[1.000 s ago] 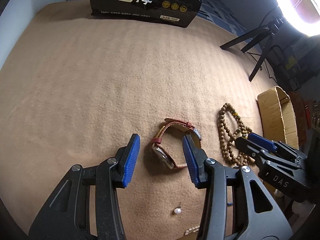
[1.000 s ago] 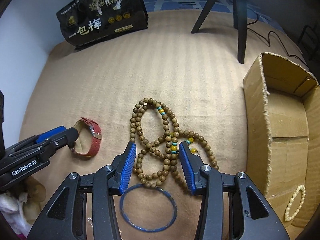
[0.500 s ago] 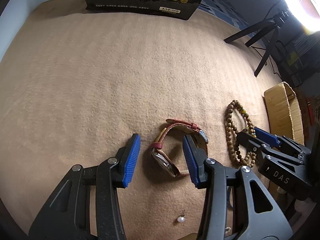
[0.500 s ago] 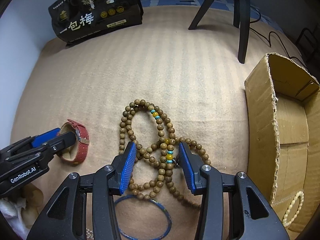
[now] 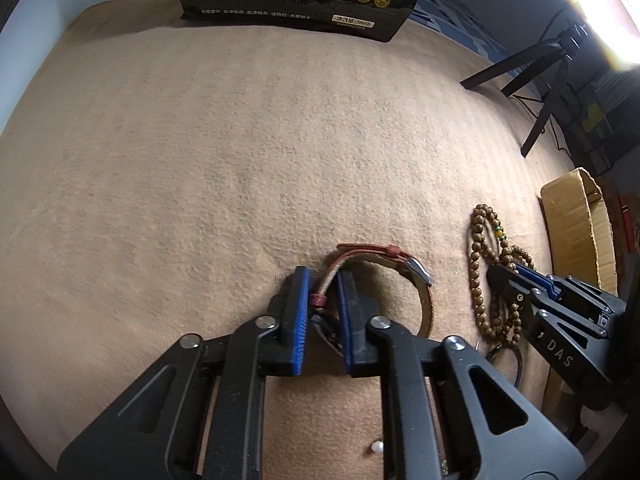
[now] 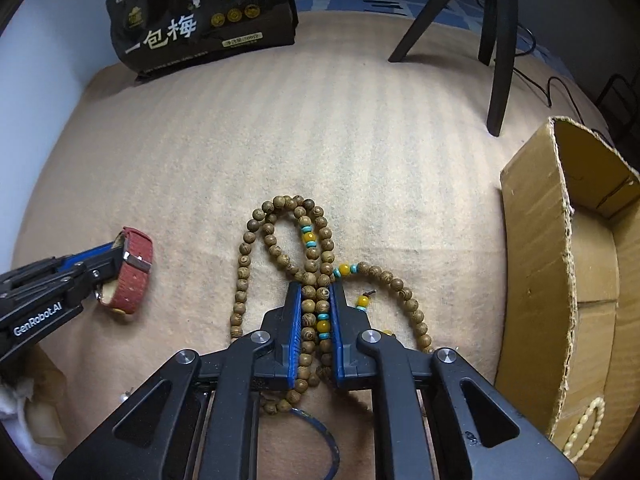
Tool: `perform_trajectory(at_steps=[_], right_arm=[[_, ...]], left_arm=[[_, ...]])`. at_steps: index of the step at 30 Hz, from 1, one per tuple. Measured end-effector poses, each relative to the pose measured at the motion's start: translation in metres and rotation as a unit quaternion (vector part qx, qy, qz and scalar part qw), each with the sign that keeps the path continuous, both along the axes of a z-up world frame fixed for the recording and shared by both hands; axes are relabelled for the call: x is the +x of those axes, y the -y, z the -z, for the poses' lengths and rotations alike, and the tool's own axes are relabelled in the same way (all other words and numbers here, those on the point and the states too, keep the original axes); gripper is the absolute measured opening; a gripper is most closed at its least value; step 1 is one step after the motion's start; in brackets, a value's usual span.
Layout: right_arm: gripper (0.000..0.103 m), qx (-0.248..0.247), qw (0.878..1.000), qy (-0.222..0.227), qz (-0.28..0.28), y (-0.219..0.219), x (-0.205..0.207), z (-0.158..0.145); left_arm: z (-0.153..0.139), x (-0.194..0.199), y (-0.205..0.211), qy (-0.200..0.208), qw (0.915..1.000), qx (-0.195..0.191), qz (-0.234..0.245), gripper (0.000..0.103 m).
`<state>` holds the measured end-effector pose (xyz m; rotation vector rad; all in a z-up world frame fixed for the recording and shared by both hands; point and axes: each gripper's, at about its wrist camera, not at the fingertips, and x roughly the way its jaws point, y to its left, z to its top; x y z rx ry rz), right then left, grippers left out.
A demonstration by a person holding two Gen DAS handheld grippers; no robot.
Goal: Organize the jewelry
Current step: 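Lift and carry the watch in left tool and beads in right tool to the box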
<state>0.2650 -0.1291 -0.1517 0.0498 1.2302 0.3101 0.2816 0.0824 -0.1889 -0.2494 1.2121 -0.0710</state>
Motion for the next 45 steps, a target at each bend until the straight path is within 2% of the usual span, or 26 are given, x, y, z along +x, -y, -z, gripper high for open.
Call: perform_trajectory(at_steps=[8,18,32,45], right_arm=[[0.011,0.022,1.000,0.012,0.006,0.010,-0.008,-0.008],[0.011,0.038,0.998,0.054,0.003,0.015,-0.022,-0.039],[0.011,0.065,0.991,0.117,0.009,0.034,-0.035,-0.107],[0.011,0.090,0.979,0.182,0.034,0.064,-0.050,-0.166]], left_arm=[[-0.006,-0.003,-0.003,0.007,1.0000,-0.006,-0.003,0.010],[-0.022,-0.010,-0.006,0.027,0.9996,-0.006,-0.005,0.008],[-0.063,-0.025,0.006,0.070,0.9971,-0.030,0.006,0.008],[-0.096,-0.037,0.021,0.104,0.9935,-0.044,0.016,0.008]])
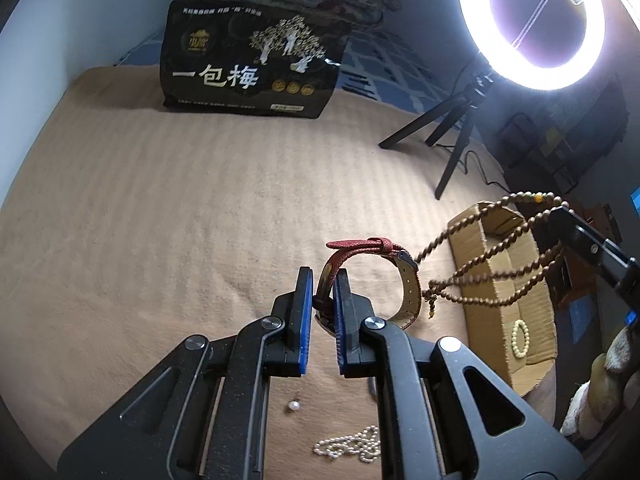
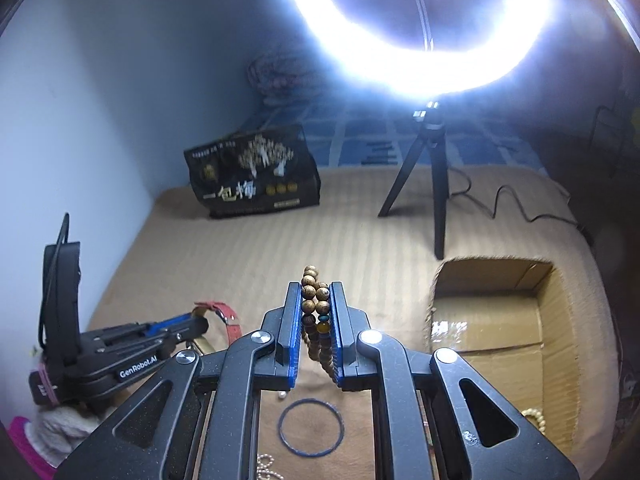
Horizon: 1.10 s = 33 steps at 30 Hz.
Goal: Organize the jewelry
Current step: 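Lift and carry the watch in left tool and beads in right tool to the box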
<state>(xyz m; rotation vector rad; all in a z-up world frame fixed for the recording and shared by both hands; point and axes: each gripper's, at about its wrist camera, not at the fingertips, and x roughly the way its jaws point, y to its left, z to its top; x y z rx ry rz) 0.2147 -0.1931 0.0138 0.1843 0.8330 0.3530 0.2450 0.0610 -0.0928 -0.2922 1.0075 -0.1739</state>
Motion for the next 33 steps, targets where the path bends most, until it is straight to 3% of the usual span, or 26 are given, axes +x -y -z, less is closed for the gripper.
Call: perform_trajectory(at_steps=[16,25,33], right_arm=[[0.011,0.010,0.996,0.052,0.067,0.070,-0.012,-0.044],[0.011,0.005,0.994,0.033,0.106,0.117,-0.007,-0.030],[0.011,0.012,0.993,-0.006,0.120,0.142,0.004,-0.001]], left_arm=[[-0.037,-0.016,0.063,0.041,0.9971,-0.016,0.062,0.008],[-0.040,-0.029,0.125,0.046,0.9918,-0.010,0.119,0.008],[-0.026,-0.036,0.177,0.036,0.9863,0.000,0.161,0.008]])
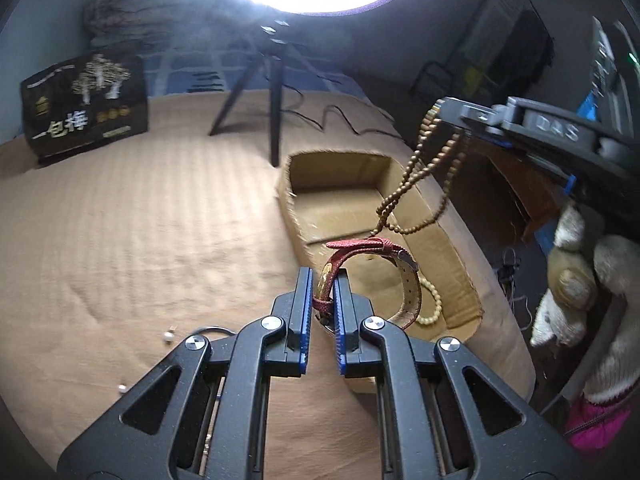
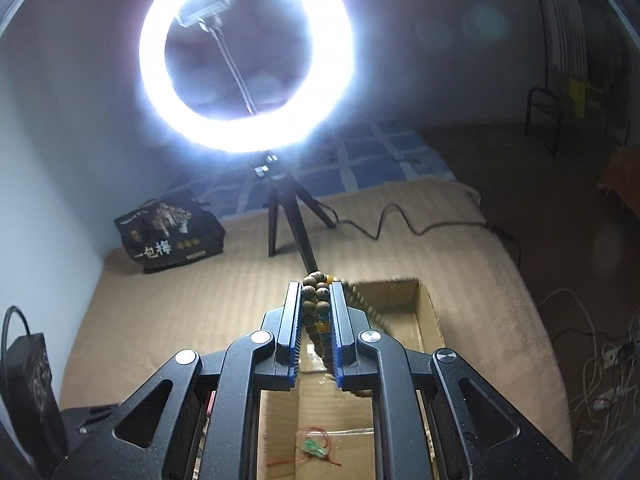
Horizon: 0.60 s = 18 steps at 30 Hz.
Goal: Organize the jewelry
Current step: 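Lift and carry the watch in left tool and beads in right tool to the box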
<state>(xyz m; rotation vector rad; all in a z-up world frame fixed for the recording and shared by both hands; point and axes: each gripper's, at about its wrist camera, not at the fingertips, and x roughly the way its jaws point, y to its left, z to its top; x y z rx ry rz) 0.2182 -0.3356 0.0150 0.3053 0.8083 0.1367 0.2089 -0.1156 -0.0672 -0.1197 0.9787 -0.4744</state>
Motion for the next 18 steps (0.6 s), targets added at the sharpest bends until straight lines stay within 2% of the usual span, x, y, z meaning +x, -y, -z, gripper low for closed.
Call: perform_trajectory(at_steps=[8,18], right_arm=[[0.011,0.019,0.999,-0.041,0.017,0.029,0.009,0.028],[0.011,0.005,0.997,-0.075,0.011,0.028,0.012,0.052]], left_arm=[[0.020,-0.005,0.038,-0.014,0.9993,0.015,0.030,0.008],[0.041,-0.011,0.064,-0.031,0.9972,0.036,0.058,0.008]])
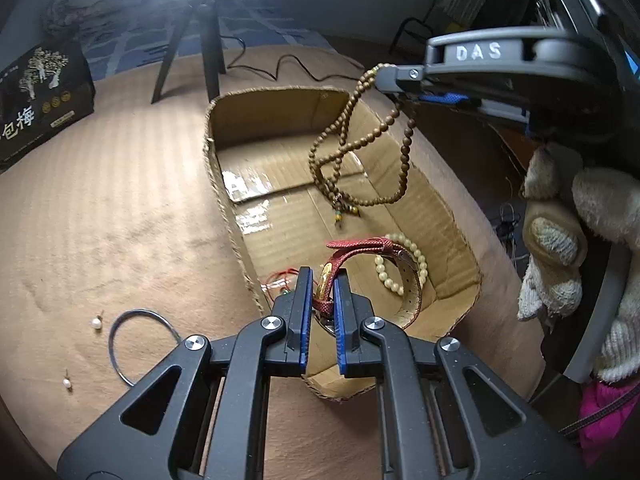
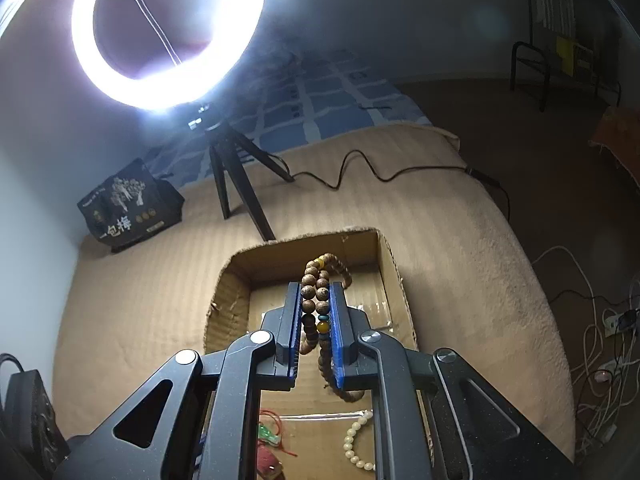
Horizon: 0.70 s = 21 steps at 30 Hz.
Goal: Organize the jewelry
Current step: 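Lift and carry the watch in left tool and beads in right tool to the box, then open left tool to drop the watch while right tool releases the beads into the box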
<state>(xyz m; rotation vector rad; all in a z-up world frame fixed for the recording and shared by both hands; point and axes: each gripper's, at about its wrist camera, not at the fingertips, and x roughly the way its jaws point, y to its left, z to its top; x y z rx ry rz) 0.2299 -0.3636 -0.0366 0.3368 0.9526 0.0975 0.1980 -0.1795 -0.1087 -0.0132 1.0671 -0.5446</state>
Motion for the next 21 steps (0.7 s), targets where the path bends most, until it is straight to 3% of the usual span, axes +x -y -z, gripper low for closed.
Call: perform_trajectory(at_steps=[14,17,19,21], right_arm=[[0.014,0.015,0.999,-0.033,-0.002,-0.002,0.003,0.014],[0.032,0.013,0.999,-0.040,0.001,-0.002,0.003,0.015],[0.052,0.007,0.999,-0.041,0.007,-0.002,0.002,0.015],[0.056,0.007,0.999,-0.039,0.011,-0.001,0.001,0.013]], left_arm=[[0.008,0.001,0.010,-0.005,0.9999,0.007,0.014,0.009],[0.008,0.001,0.011,-0.006,0.9998,0.008,0.015,0.018],[0.006,0.001,0.010,-0.002,0.9999,0.007,0.011,0.037],[0.004,0.002,0.007,0.002,1.0000,0.004,0.007,0.038]])
